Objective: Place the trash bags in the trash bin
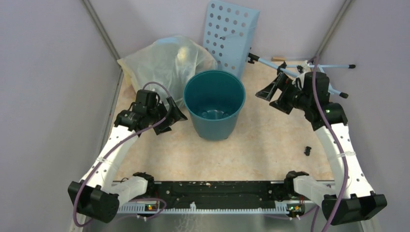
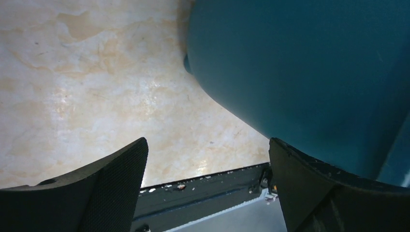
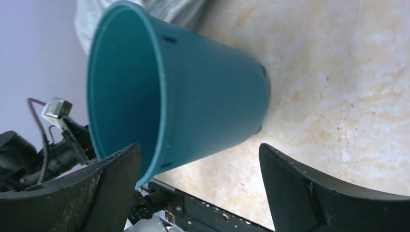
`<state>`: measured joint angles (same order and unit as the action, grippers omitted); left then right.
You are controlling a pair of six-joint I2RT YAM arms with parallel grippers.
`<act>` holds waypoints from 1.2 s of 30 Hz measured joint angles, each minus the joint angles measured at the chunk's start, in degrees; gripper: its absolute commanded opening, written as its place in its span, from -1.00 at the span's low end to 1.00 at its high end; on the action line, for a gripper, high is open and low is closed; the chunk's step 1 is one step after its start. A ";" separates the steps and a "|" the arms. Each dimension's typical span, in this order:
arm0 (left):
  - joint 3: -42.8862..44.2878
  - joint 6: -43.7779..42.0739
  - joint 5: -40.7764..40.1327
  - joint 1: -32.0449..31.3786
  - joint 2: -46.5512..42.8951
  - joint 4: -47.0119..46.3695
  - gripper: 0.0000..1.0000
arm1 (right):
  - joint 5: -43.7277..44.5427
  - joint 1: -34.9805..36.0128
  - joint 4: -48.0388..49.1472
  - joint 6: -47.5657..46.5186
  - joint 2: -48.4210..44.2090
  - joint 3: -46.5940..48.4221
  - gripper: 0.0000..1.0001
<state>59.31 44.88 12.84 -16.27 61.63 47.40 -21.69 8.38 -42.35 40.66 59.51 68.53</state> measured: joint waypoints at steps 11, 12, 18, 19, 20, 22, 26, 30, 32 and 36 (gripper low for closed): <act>-1.18 -0.42 6.16 0.00 -5.07 -4.98 0.97 | 1.77 5.09 -0.52 -1.64 3.54 3.74 0.59; -1.29 -0.46 6.05 0.00 -5.73 -5.79 0.97 | 3.28 6.40 -0.72 -1.77 4.90 4.68 0.58; -0.83 -0.92 1.11 0.07 -6.34 -6.49 0.97 | 12.68 13.88 -2.23 -2.64 13.57 11.58 0.33; -0.13 -1.11 -0.44 0.20 -6.05 -5.73 0.97 | 13.55 14.53 -2.25 -2.64 14.69 12.15 0.22; 0.42 -1.22 -1.44 0.42 -5.84 -5.31 0.97 | 14.38 15.21 -2.21 -2.62 15.87 12.50 0.14; 2.40 -1.64 -3.67 1.33 -4.76 -3.87 0.97 | 15.78 16.02 -2.47 -2.62 17.97 13.16 -0.16; 6.73 -2.99 -8.13 4.42 -1.62 -0.74 0.97 | 19.28 18.29 -4.81 -2.99 23.28 18.23 -0.79; 9.35 -4.66 -12.11 7.69 1.25 2.58 0.97 | 25.57 19.45 -11.06 -5.11 27.23 25.62 -1.00; 9.75 -5.66 -13.60 9.27 2.14 3.28 0.97 | 29.44 19.45 -13.35 -5.11 27.63 27.52 -1.00; 10.03 -6.86 -15.15 11.58 3.06 3.69 0.97 | 36.98 18.88 -17.59 -5.92 27.50 30.97 -1.00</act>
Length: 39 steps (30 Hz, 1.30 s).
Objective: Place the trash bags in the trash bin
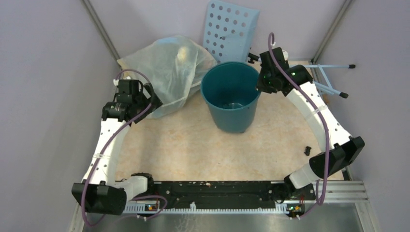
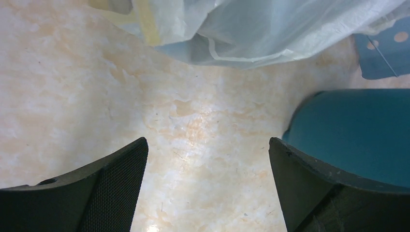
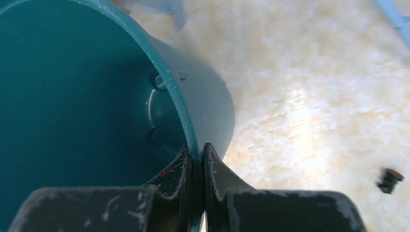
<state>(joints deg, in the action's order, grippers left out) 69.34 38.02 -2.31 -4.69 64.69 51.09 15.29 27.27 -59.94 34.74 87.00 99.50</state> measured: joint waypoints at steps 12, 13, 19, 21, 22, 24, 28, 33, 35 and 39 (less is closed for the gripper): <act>5.22 -0.20 -0.11 5.27 7.06 -3.48 0.97 | 2.27 -8.28 -3.15 0.28 -1.75 0.68 0.60; 5.14 -0.15 -0.02 5.55 6.91 -3.91 0.97 | 1.90 -8.28 -3.15 -0.02 -1.86 1.16 0.60; -0.94 0.94 1.36 6.36 3.61 -10.12 0.96 | 0.48 -8.28 -2.97 -2.34 -3.23 5.68 0.60; -2.73 0.50 1.68 7.10 3.30 -12.41 0.90 | 0.02 -8.28 -2.89 -2.99 -5.55 5.31 0.59; -3.74 0.07 1.99 8.17 3.32 -14.12 0.84 | -0.31 -8.28 -1.97 -3.26 -7.30 4.07 0.58; -5.38 -0.39 2.49 10.95 3.63 -16.72 0.77 | -1.29 -8.28 0.00 -3.74 -11.85 -0.28 0.59; -11.17 -0.68 6.54 18.34 4.50 -24.26 0.76 | -4.02 -8.28 3.15 -5.57 -22.88 -10.75 0.61; -17.42 -0.70 13.81 21.03 4.72 -31.82 0.78 | -6.54 -8.28 3.06 -9.16 -25.33 -8.57 0.60; -18.88 -0.42 17.11 21.03 4.72 -35.58 0.81 | -7.93 -8.28 3.13 -10.19 -24.87 -7.45 0.69; -19.34 -0.26 23.98 21.03 6.75 -40.96 0.63 | -13.86 -7.96 4.31 -11.10 -23.96 -5.60 0.73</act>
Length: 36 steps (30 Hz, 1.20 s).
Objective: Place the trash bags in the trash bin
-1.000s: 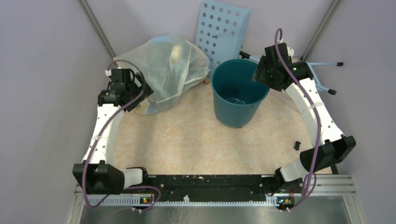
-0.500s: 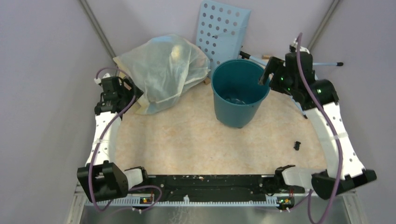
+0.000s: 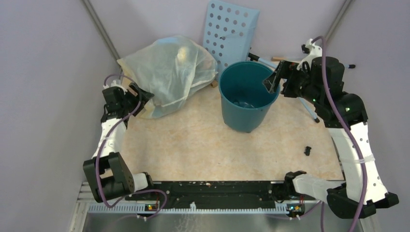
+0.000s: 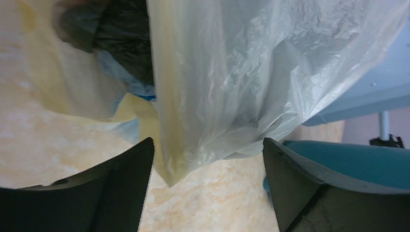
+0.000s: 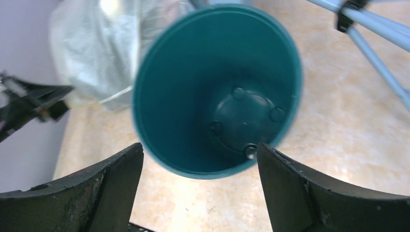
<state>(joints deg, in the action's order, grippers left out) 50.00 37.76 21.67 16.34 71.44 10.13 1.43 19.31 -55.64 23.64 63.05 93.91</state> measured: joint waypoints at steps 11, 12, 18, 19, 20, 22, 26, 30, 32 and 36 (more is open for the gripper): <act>0.42 1.27 17.57 -1.09 9.22 -4.98 -1.00 | -7.61 10.95 7.17 -1.38 5.22 3.26 0.73; 0.42 1.31 17.99 -1.79 8.66 -4.96 -1.00 | -7.54 11.89 7.82 -1.29 5.77 3.23 0.73; 0.42 3.08 16.74 -15.02 -2.60 -3.41 -1.00 | -3.54 21.05 13.92 -0.92 10.03 2.51 0.61; 0.42 3.52 16.28 -17.22 -4.46 -3.45 -1.00 | -2.56 23.02 15.26 -0.94 10.86 2.10 0.59; 0.39 4.07 16.13 -19.26 -6.12 -3.50 -1.00 | -1.97 24.68 16.61 -0.94 11.65 1.66 0.58; 0.35 5.07 15.93 -22.03 -8.81 -3.45 -0.87 | -0.59 28.04 19.19 -1.11 13.53 0.59 0.57; 0.44 5.35 14.93 -22.82 -10.03 -1.66 -0.09 | 1.92 33.66 22.36 -2.58 18.01 0.22 0.57; 2.58 2.58 8.68 -22.82 -9.68 7.17 -0.02 | 3.15 37.38 23.52 -3.76 21.68 0.22 0.57; 4.44 1.70 2.69 -22.80 -9.81 12.90 -0.06 | 3.48 38.10 23.54 -3.98 22.71 0.22 0.57; 5.01 1.11 -8.15 -22.47 -13.25 20.87 -0.08 | 4.79 38.29 24.04 -4.00 22.82 -0.07 0.57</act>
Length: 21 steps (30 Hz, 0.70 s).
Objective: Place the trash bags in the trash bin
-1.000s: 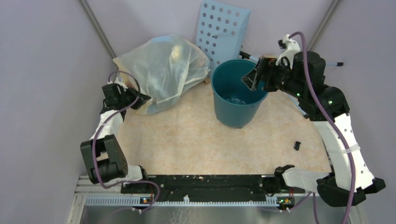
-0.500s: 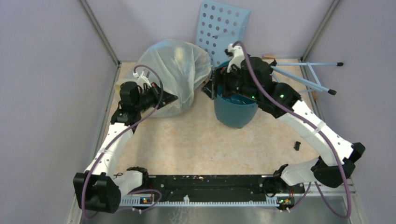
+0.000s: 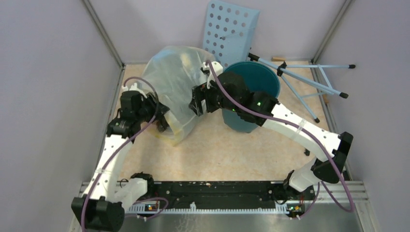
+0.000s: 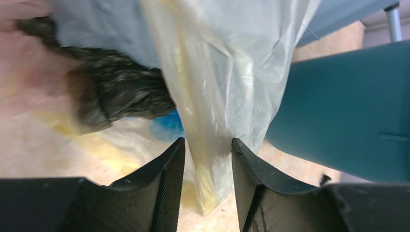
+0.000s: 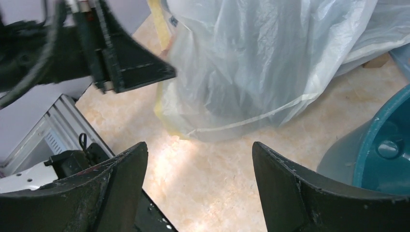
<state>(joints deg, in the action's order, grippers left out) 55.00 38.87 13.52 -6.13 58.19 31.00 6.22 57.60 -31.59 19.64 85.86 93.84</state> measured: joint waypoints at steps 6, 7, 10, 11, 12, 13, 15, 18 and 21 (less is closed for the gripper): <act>-4.11 3.32 -12.46 0.15 -14.75 6.75 0.10 | 2.10 0.00 0.11 -0.04 -0.24 -0.48 0.58; -4.48 4.35 -14.73 0.15 -16.70 8.17 0.17 | 2.36 0.00 0.11 -0.04 -0.26 -0.48 0.58; -4.92 7.02 -20.57 0.15 -21.07 12.02 0.22 | 3.08 0.00 -0.04 -0.02 -0.42 -0.48 0.58; -5.11 8.04 -22.12 0.15 -21.99 12.92 0.20 | 3.21 0.00 -0.17 -0.02 -0.44 -0.48 0.58; -5.66 9.03 -23.45 0.15 -22.77 13.57 0.19 | 3.26 0.00 -0.37 -0.02 -0.50 -0.48 0.58; -6.58 9.73 -24.15 0.17 -23.32 14.01 0.18 | 3.37 0.00 -0.66 0.00 -0.59 -0.48 0.58; -9.05 10.88 -23.91 0.31 -23.26 14.08 0.17 | 3.45 0.00 -1.09 0.00 -0.83 -0.50 0.58; -11.45 11.96 -21.81 0.57 -18.51 14.25 0.00 | 3.61 0.00 -0.96 0.00 -1.86 -1.27 0.58; -11.72 12.00 -20.11 1.46 -12.68 13.81 -0.10 | 3.87 0.00 -1.03 0.00 -3.50 -2.36 0.59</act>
<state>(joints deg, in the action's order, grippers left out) 43.29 50.87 -6.59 -4.67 45.52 44.82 10.09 57.60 -32.62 19.64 82.37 91.48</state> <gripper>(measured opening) 0.494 0.790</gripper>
